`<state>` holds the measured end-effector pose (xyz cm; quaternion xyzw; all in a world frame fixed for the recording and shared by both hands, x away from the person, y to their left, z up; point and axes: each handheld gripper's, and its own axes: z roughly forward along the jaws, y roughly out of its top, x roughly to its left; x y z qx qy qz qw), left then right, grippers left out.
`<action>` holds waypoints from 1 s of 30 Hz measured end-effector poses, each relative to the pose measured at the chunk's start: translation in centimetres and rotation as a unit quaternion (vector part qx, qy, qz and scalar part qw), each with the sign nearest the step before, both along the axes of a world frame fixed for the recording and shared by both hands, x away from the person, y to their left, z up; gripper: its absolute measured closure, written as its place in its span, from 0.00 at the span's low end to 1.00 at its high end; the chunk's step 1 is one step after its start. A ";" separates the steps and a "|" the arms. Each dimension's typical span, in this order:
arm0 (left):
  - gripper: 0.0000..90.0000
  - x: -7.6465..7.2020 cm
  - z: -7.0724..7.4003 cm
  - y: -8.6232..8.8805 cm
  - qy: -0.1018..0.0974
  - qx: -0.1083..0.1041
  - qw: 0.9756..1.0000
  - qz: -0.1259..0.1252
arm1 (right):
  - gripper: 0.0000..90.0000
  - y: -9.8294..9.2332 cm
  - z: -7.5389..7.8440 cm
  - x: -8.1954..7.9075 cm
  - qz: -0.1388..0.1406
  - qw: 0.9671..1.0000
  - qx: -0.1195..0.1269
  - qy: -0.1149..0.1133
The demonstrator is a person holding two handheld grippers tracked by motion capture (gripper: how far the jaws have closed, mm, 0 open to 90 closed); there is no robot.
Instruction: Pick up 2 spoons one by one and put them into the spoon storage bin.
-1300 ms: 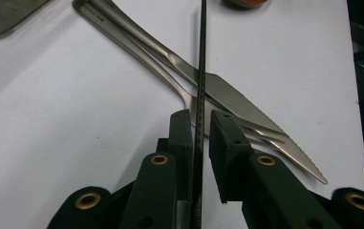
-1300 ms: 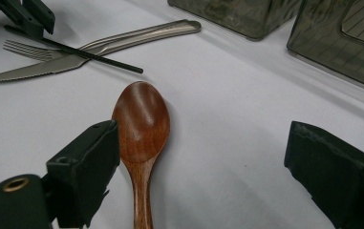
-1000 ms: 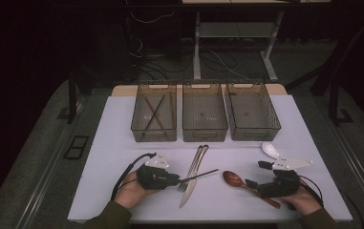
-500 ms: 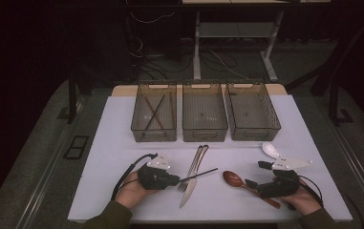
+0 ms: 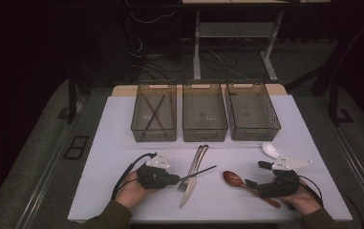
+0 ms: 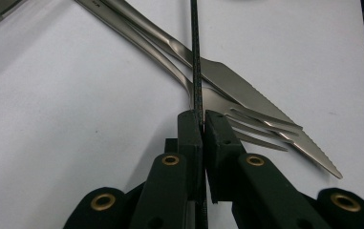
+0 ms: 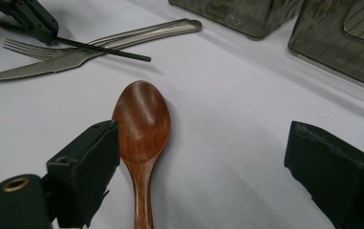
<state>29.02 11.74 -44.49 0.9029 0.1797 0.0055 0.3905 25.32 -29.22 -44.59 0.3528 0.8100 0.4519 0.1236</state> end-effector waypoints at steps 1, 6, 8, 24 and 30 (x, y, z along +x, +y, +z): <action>0.94 0.0 0.1 0.1 0.000 -0.001 1.000 0.002 | 0.13 0.0 0.0 0.0 0.000 1.000 0.000 0.000; 0.94 0.1 0.5 0.5 0.001 -0.019 1.000 0.013 | 0.13 0.0 0.0 0.0 0.000 1.000 0.000 0.000; 0.94 0.0 0.8 0.7 0.000 -0.025 1.000 0.016 | 0.13 0.0 0.0 0.0 0.000 1.000 0.000 0.000; 0.94 0.1 2.4 2.3 -0.012 -0.065 0.996 0.054 | 0.13 0.1 -0.1 0.0 0.001 1.000 -0.003 0.002; 0.94 0.2 2.8 2.9 -0.020 -0.074 0.994 0.077 | 0.13 0.0 -0.1 0.0 0.000 1.000 -0.002 0.002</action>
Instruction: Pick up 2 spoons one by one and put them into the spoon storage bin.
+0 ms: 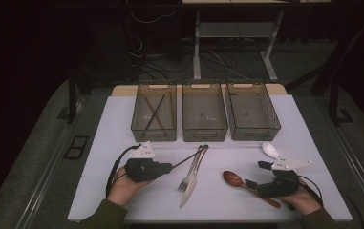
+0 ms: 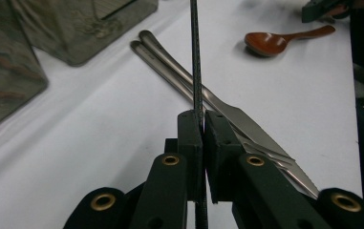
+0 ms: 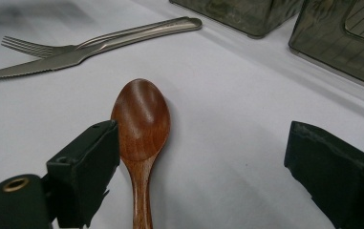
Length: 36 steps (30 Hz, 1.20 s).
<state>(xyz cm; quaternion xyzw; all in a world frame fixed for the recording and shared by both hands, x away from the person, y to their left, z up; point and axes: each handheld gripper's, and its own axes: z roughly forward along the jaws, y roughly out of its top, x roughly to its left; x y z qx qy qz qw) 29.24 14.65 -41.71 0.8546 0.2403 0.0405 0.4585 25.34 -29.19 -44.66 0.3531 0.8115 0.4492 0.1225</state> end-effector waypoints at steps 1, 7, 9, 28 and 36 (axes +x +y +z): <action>0.94 0.0 0.1 0.1 0.000 -0.001 1.000 0.004 | 0.13 0.0 0.0 0.0 0.000 1.000 0.000 0.000; 0.94 0.2 0.5 0.8 -0.010 -0.009 0.999 0.030 | 0.13 0.1 0.0 0.0 0.000 1.000 -0.001 0.000; 0.94 0.3 0.7 1.0 -0.011 -0.012 0.999 0.039 | 0.13 0.1 0.0 0.0 0.000 1.000 -0.001 0.000; 0.94 2.2 2.3 3.2 -0.042 -0.040 0.993 0.106 | 0.13 0.6 0.0 -0.1 0.006 1.000 0.001 0.000; 0.94 3.5 3.3 3.5 -0.056 -0.056 0.989 0.125 | 0.13 0.5 0.0 0.0 0.002 1.000 0.002 -0.001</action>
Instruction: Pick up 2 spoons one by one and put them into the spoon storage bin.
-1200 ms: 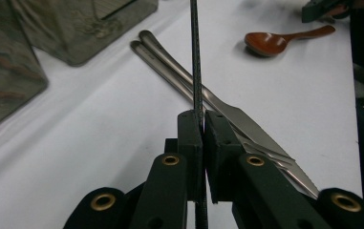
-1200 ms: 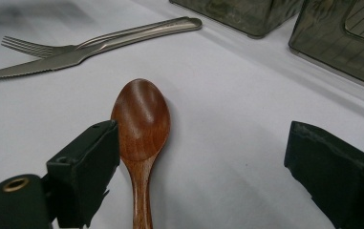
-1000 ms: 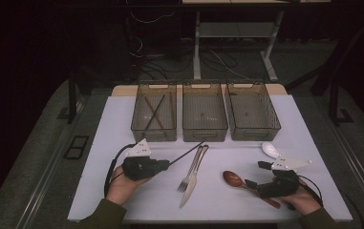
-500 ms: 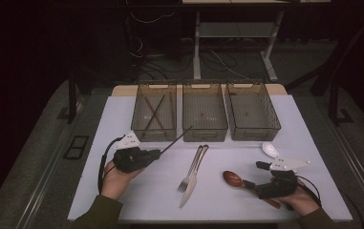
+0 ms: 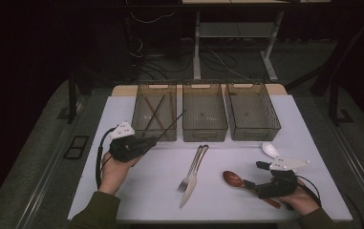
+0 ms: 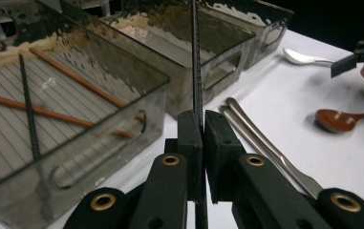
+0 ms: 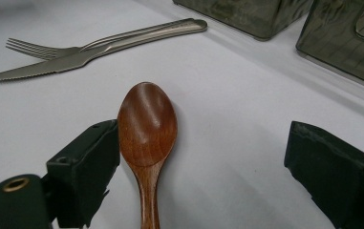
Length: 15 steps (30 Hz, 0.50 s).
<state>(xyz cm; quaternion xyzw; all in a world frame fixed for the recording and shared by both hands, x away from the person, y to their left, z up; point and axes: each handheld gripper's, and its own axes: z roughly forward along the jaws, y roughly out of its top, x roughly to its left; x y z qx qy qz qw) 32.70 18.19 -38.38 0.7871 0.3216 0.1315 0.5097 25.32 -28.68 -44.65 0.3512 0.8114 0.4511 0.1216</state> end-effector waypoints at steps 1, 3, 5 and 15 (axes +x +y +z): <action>0.94 0.2 0.1 0.0 -0.002 -0.003 1.000 0.002 | 0.13 0.0 0.0 0.0 0.000 1.000 0.000 0.001; 0.94 0.6 0.4 0.0 -0.005 -0.004 1.000 0.007 | 0.13 -0.1 0.0 0.0 -0.002 1.000 0.000 0.002; 0.94 1.0 0.6 0.0 -0.009 -0.008 1.000 0.010 | 0.13 -0.1 0.0 0.0 -0.003 1.000 0.001 0.002; 0.94 3.6 2.6 -0.3 -0.025 -0.019 0.999 0.026 | 0.13 -0.3 0.0 0.0 -0.005 1.000 0.002 0.002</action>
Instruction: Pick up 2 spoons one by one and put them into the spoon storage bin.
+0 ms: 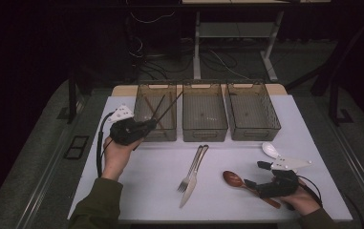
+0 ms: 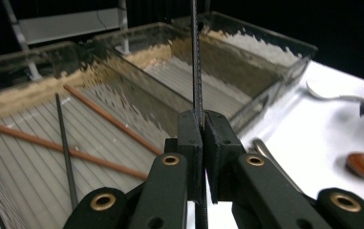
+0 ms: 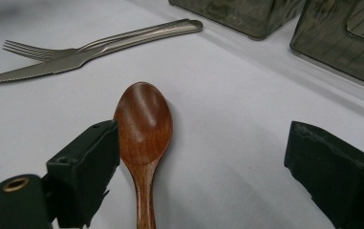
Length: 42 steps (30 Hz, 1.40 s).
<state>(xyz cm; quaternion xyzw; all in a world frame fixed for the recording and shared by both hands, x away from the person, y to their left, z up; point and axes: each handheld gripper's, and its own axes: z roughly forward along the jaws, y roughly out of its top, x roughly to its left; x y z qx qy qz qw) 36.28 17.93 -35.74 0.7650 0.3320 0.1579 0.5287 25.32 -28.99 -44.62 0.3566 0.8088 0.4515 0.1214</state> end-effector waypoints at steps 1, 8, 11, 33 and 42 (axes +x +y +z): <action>0.94 0.3 0.2 0.0 -0.002 -0.002 1.000 0.002 | 0.13 0.0 0.0 0.0 0.000 1.000 0.000 0.000; 0.94 2.4 1.8 -0.3 -0.016 0.000 1.000 0.020 | 0.13 0.0 0.0 -0.1 0.000 1.000 0.000 0.000; 0.94 3.5 2.0 -0.4 -0.016 0.005 0.999 0.037 | 0.13 0.0 0.0 0.0 -0.002 1.000 0.001 -0.001; 0.94 8.5 -1.1 0.3 0.017 0.022 0.993 0.113 | 0.13 -0.1 0.1 -0.1 0.002 1.000 0.003 -0.002; 0.94 9.0 -2.6 0.5 0.043 0.041 0.991 0.124 | 0.13 -0.1 0.1 -0.1 0.002 1.000 0.004 -0.003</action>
